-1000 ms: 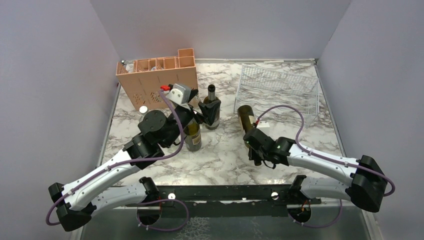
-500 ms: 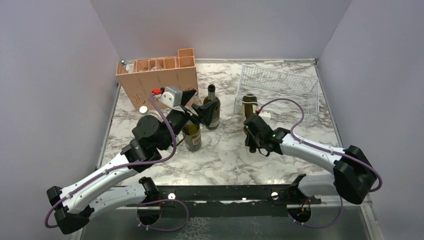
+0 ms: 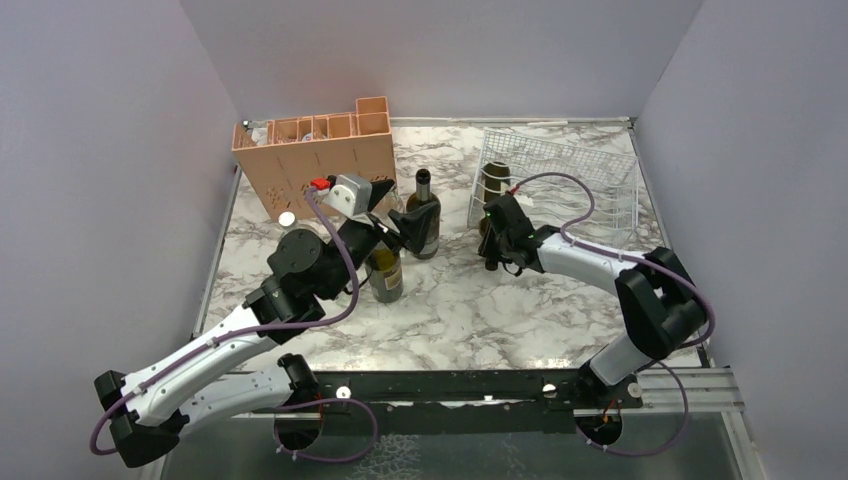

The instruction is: Put the wine bottle on the wine rack

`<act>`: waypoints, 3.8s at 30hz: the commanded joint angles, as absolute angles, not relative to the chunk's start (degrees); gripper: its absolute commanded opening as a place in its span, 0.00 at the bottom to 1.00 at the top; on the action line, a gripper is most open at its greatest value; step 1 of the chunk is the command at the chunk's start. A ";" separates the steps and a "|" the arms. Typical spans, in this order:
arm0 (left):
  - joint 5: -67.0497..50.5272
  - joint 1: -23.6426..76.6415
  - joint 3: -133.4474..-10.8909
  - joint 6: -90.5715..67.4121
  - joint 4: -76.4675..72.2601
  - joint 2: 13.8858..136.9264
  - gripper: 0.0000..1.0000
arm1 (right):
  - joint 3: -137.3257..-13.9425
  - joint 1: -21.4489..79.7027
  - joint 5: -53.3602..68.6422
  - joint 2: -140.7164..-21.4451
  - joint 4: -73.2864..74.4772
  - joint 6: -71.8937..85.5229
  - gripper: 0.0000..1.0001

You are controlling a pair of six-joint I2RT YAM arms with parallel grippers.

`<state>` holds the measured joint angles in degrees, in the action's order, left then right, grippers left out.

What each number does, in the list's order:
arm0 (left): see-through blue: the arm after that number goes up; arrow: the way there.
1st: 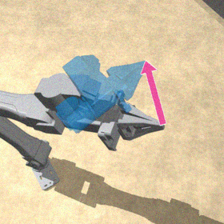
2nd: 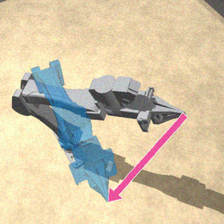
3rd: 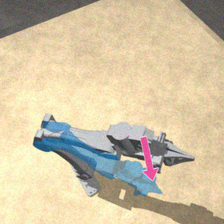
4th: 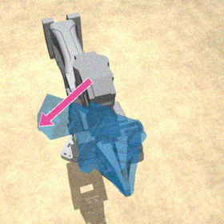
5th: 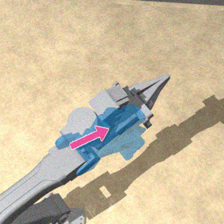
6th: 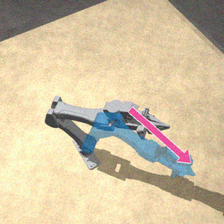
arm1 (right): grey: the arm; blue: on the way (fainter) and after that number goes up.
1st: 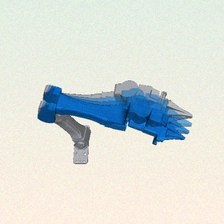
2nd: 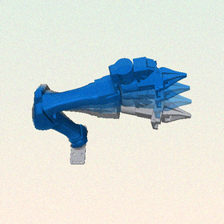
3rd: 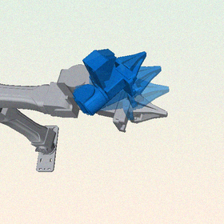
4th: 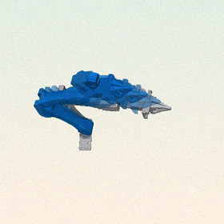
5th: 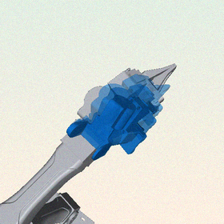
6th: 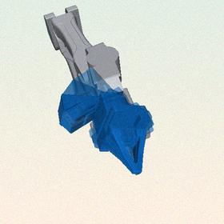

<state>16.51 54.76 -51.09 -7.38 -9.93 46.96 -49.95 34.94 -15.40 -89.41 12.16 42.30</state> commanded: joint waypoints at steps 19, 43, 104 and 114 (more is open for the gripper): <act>11.82 54.84 -55.78 -4.72 -6.32 50.30 0.99 | -60.22 31.46 -12.06 -97.53 3.98 40.91 0.67; 11.96 54.84 -55.72 -3.47 -5.03 49.42 0.99 | -49.47 23.25 -22.14 -70.50 23.99 30.92 0.44; 26.90 54.82 -62.54 0.88 -1.93 50.04 0.99 | -60.18 18.23 31.88 -65.85 7.32 13.96 0.67; 29.90 54.87 -61.19 0.16 -0.66 45.85 0.99 | -71.15 30.51 27.96 -77.20 5.72 6.19 0.67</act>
<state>27.27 54.76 -60.53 0.05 -1.17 47.42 -67.42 27.75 28.64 -73.54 8.51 10.44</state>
